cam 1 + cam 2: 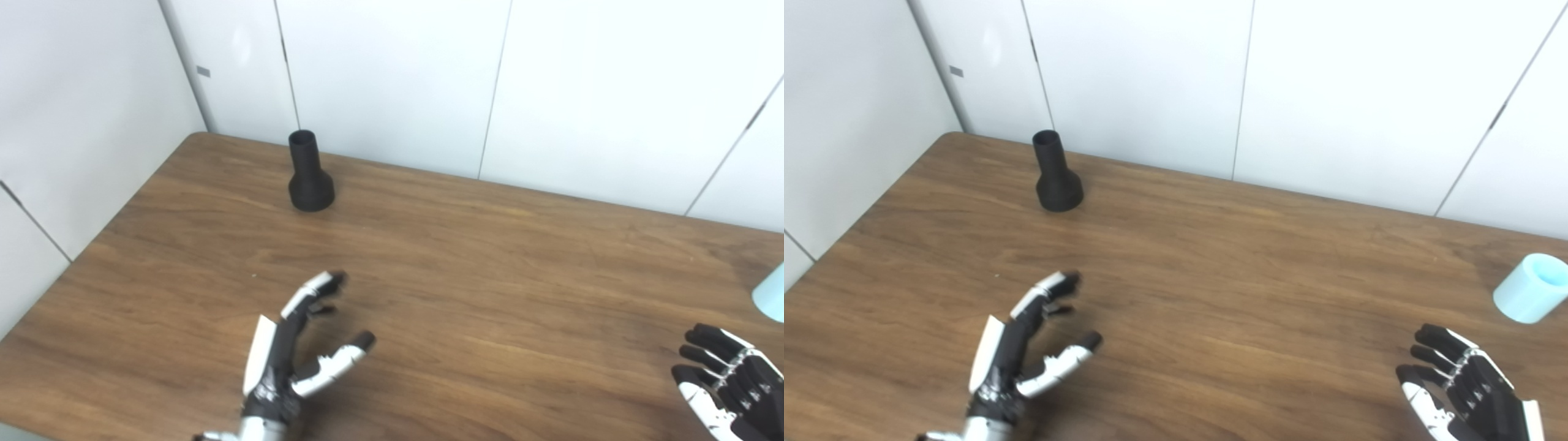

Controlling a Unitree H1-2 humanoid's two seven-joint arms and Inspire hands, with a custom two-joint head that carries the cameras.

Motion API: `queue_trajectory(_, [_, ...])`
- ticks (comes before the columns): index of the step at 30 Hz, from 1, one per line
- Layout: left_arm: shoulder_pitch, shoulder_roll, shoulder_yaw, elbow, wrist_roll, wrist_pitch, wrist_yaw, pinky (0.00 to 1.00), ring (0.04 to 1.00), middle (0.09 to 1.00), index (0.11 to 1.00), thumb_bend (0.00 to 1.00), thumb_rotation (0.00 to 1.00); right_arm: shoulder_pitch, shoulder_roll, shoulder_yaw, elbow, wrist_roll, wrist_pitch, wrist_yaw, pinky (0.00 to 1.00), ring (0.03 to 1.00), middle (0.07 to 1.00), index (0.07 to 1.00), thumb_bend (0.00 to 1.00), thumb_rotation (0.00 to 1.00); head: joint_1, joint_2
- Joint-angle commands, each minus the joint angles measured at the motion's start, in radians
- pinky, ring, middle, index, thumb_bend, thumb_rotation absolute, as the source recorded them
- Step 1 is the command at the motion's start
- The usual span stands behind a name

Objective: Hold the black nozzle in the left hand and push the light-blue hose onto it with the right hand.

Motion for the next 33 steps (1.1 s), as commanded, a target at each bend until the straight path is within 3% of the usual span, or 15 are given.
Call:
queue_trajectory(1, [-0.054, -0.004, 0.04, -0.022, 0.006, 0.016, -0.007, 0.83, 0.882, 0.892, 0.891, 0.84, 0.36, 0.039, -0.038, -0.009, -0.002, 0.008, -0.062, 0.005, 0.62, 0.696, 0.712, 0.676, 0.2, 0.0, 0.002, 0.0])
queue_trajectory(5, [-0.116, 0.05, 0.128, -0.057, 0.058, 0.096, -0.039, 0.77, 0.861, 0.898, 0.892, 0.84, 0.39, 0.04, -0.044, -0.009, 0.015, -0.015, -0.093, 0.005, 0.62, 0.697, 0.708, 0.68, 0.19, 0.0, 0.012, -0.002])
queue_trajectory(8, [-0.169, 0.071, 0.183, -0.054, 0.061, 0.13, -0.054, 0.8, 0.875, 0.907, 0.908, 0.85, 0.36, 0.039, -0.047, -0.005, 0.011, -0.093, -0.071, -0.013, 0.59, 0.676, 0.693, 0.662, 0.19, 0.02, 0.021, -0.003])
queue_trajectory(15, [-0.294, 0.117, 0.258, -0.006, 0.063, 0.182, -0.082, 0.81, 0.886, 0.915, 0.937, 0.87, 0.34, 0.035, -0.038, -0.006, 0.006, -0.12, -0.047, -0.015, 0.59, 0.68, 0.702, 0.659, 0.19, 0.0, 0.027, -0.017])
queue_trajectory(18, [-0.346, 0.14, 0.267, 0.031, 0.071, 0.197, -0.098, 0.8, 0.888, 0.917, 0.962, 0.94, 0.41, 0.031, -0.035, -0.005, 0.014, -0.121, -0.054, -0.016, 0.58, 0.674, 0.698, 0.658, 0.19, 0.0, 0.03, -0.021])
queue_trajectory(21, [-0.39, 0.166, 0.258, 0.057, 0.098, 0.265, -0.13, 0.84, 0.91, 0.937, 0.992, 0.99, 0.5, 0.026, -0.034, -0.004, 0.027, -0.117, -0.069, -0.017, 0.58, 0.67, 0.693, 0.654, 0.18, 0.0, 0.036, -0.028])
queue_trajectory(25, [-0.45, 0.207, 0.26, 0.128, 0.095, 0.297, -0.157, 0.88, 0.946, 0.968, 1.0, 1.0, 0.52, 0.017, -0.031, -0.003, 0.041, -0.118, -0.069, -0.022, 0.57, 0.667, 0.694, 0.652, 0.18, 0.0, 0.038, -0.036])
queue_trajectory(27, [-0.473, 0.229, 0.251, 0.142, 0.111, 0.356, -0.189, 0.9, 0.97, 0.988, 1.0, 1.0, 0.56, 0.012, -0.031, -0.002, 0.045, -0.119, -0.063, -0.021, 0.57, 0.67, 0.696, 0.655, 0.18, 0.04, 0.038, -0.045])
queue_trajectory(31, [-0.505, 0.254, 0.234, 0.15, 0.126, 0.468, -0.239, 0.83, 0.957, 1.0, 1.0, 1.0, 0.6, 0.003, -0.035, -0.002, 0.057, -0.122, -0.066, -0.025, 0.56, 0.662, 0.689, 0.649, 0.19, 0.12, 0.04, -0.051])
queue_trajectory(33, [-0.52, 0.26, 0.235, 0.178, 0.107, 0.474, -0.249, 0.8, 0.942, 1.0, 1.0, 1.0, 0.58, -0.002, -0.035, -0.002, 0.06, -0.125, -0.056, -0.026, 0.55, 0.657, 0.687, 0.646, 0.19, 0.14, 0.043, -0.061])
